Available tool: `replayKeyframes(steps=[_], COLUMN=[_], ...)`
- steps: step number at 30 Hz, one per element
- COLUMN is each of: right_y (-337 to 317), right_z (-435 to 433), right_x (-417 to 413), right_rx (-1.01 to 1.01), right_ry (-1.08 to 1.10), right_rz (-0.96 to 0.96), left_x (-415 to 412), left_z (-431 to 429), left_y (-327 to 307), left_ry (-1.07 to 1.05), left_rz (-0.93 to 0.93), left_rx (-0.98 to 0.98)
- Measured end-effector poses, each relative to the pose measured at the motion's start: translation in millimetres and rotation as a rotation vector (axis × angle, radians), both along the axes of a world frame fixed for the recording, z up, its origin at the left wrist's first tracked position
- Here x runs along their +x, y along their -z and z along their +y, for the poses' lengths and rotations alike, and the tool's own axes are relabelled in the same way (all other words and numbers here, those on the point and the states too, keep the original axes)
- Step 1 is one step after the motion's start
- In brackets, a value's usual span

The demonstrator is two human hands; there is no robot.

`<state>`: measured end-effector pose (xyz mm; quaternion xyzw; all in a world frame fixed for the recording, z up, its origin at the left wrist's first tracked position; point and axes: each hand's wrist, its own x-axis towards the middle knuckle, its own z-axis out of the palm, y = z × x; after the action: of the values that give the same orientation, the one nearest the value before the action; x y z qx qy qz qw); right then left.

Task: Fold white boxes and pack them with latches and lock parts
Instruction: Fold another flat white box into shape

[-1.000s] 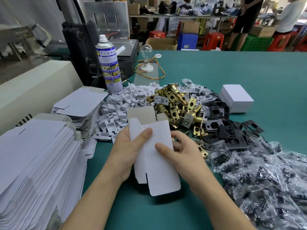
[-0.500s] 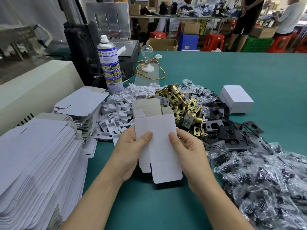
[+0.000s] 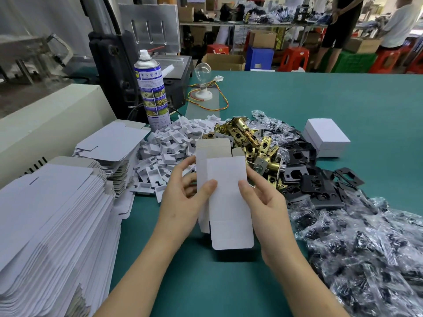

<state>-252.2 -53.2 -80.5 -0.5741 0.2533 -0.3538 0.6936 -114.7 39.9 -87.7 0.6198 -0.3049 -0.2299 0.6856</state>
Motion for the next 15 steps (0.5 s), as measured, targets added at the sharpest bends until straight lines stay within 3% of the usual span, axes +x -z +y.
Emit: replayKeyframes(steps=[9, 15], right_y=[-3.6, -8.2], right_z=[-1.0, -0.5], right_x=[-0.2, -3.2], right_rx=[-0.099, -0.228], right_ry=[-0.015, 0.012], right_rz=[-0.106, -0.062], left_x=[-5.7, -6.2], left_z=[1.9, 8.4], left_y=[-7.6, -12.3], left_ry=[0.114, 0.168], left_rz=[-0.073, -0.061], left_rx=[-0.126, -0.142])
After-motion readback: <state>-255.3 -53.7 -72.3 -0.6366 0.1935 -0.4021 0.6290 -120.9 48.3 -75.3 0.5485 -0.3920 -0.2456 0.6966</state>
